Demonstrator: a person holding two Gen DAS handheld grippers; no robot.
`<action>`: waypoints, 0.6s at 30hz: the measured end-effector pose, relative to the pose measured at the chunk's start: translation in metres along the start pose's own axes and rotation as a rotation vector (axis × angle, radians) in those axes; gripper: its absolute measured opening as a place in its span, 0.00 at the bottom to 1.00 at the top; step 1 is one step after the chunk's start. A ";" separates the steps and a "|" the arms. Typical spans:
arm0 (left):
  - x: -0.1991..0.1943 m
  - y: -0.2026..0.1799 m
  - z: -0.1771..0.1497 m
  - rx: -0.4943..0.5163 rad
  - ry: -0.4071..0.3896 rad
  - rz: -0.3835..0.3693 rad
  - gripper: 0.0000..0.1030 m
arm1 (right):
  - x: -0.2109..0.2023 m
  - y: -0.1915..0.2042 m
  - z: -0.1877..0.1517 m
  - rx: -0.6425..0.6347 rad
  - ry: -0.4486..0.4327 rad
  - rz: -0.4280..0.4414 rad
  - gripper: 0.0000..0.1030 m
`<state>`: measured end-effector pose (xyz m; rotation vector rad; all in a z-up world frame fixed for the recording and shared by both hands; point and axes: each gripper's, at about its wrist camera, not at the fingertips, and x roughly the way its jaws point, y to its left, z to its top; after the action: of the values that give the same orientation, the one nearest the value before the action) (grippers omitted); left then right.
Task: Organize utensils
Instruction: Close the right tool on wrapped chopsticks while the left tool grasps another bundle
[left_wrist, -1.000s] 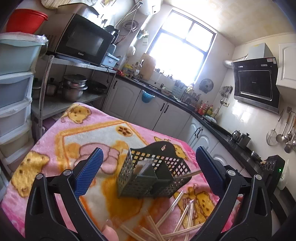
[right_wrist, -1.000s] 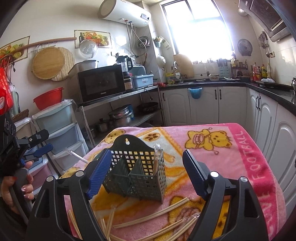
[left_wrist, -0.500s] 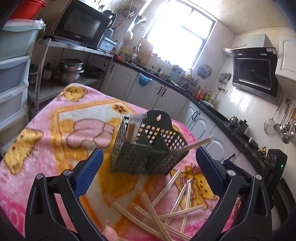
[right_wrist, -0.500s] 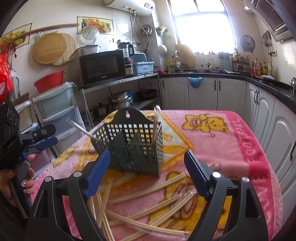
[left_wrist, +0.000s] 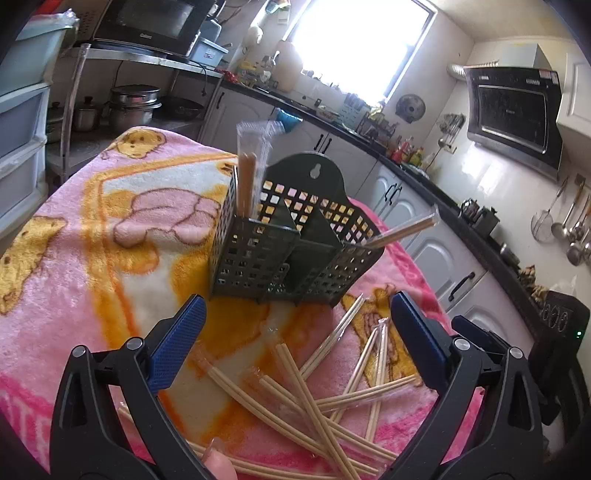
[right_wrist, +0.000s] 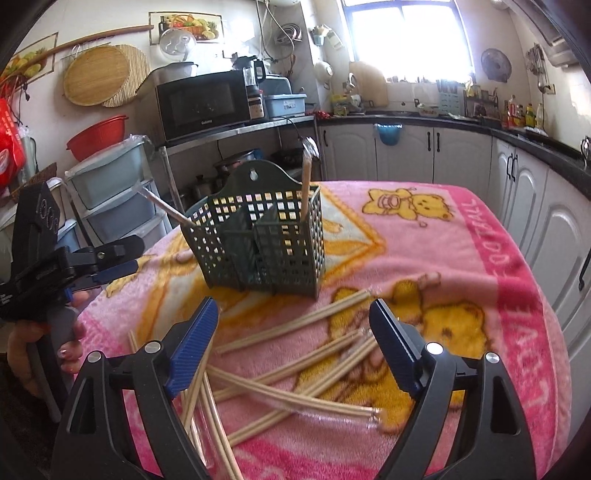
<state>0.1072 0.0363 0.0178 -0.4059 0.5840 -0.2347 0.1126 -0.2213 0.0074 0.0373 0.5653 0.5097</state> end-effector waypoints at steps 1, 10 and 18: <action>0.002 -0.001 -0.001 0.001 0.005 -0.001 0.90 | 0.000 -0.001 -0.001 0.003 0.002 0.000 0.81; 0.025 -0.012 -0.010 0.036 0.068 0.001 0.90 | -0.003 -0.016 -0.021 0.046 0.055 -0.023 0.81; 0.051 -0.015 -0.012 0.053 0.130 0.002 0.90 | 0.003 -0.034 -0.044 0.105 0.129 -0.061 0.81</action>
<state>0.1403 0.0022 -0.0094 -0.3402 0.7047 -0.2755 0.1076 -0.2537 -0.0371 0.0874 0.7172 0.4247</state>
